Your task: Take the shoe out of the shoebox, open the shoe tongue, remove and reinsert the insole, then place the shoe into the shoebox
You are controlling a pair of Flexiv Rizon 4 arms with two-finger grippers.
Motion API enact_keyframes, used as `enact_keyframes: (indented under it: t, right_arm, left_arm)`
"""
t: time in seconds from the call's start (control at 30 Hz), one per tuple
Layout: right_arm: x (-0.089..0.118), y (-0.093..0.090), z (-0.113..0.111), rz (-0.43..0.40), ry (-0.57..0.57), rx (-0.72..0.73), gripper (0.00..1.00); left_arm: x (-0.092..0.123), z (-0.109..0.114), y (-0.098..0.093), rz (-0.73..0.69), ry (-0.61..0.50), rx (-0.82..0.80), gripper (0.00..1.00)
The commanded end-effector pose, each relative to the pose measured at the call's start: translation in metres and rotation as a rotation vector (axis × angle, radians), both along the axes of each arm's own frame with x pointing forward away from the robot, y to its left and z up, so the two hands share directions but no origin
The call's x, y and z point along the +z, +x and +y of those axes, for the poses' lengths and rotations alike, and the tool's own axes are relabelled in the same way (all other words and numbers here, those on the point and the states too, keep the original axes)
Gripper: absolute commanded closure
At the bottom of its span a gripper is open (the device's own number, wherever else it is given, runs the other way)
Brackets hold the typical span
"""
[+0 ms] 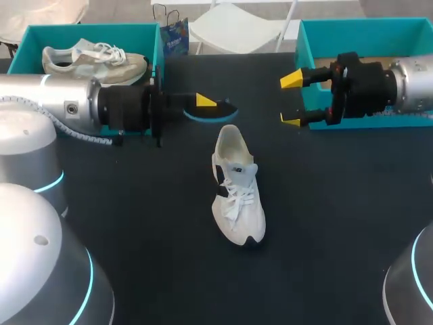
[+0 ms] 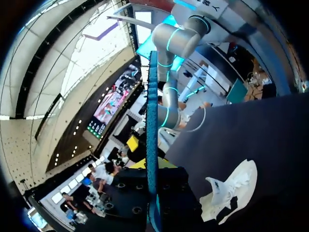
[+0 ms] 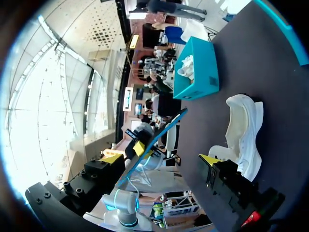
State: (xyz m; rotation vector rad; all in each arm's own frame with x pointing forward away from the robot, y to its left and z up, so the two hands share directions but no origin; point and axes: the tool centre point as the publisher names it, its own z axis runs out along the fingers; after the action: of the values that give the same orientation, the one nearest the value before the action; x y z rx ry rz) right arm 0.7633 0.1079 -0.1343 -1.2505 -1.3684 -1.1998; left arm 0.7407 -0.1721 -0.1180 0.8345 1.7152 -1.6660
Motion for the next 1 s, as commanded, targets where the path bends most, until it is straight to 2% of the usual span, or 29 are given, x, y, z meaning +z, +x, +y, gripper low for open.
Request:
enact_keyframes:
  t: [0.03, 0.5, 0.53, 0.57, 0.6, 0.67, 0.7, 0.73, 0.83, 1.0]
  right_arm:
    - [-0.0008, 0.0009, 0.0015, 0.0, 0.0, 0.0, 0.0]
    - [-0.0008, 0.0009, 0.0015, 0.0, 0.0, 0.0, 0.0]
    - [-0.0008, 0.0009, 0.0015, 0.0, 0.0, 0.0, 0.0]
    - [-0.0008, 0.0009, 0.0015, 0.0, 0.0, 0.0, 0.0]
    - [-0.0008, 0.0009, 0.0015, 0.0, 0.0, 0.0, 0.0]
    - [-0.0008, 0.0009, 0.0015, 0.0, 0.0, 0.0, 0.0]
    - [-0.0008, 0.0009, 0.0015, 0.0, 0.0, 0.0, 0.0]
    - [-0.0008, 0.0009, 0.0015, 0.0, 0.0, 0.0, 0.0]
    - [-0.0008, 0.0009, 0.0015, 0.0, 0.0, 0.0, 0.0]
    - [-0.0008, 0.0009, 0.0015, 0.0, 0.0, 0.0, 0.0]
  left_arm:
    - [0.0016, -0.0006, 0.0017, 1.493, -0.217, -0.017, 1.0]
    - [0.0016, -0.0006, 0.0017, 1.493, -0.217, -0.017, 1.0]
    - [0.0022, -0.0001, 0.0007, 1.529, -0.211, -0.028, 1.0]
    - [0.0014, -0.0018, 0.0018, 1.615, -0.186, 0.066, 1.0]
    - [0.0003, -0.0016, 0.0009, 1.65, -0.159, 0.025, 1.0]
    - [0.0015, -0.0019, 0.0008, 1.77, -0.116, 0.069, 1.0]
    - [0.0028, -0.0013, -0.0002, 1.78, -0.123, 0.041, 1.0]
    - [0.0044, -0.0014, -0.0003, 1.854, -0.084, 0.091, 1.0]
    - [0.0069, 0.0, -0.0009, 1.923, -0.063, 0.111, 1.0]
    - [0.0085, 0.0031, 0.001, 2.15, -0.033, 0.102, 1.0]
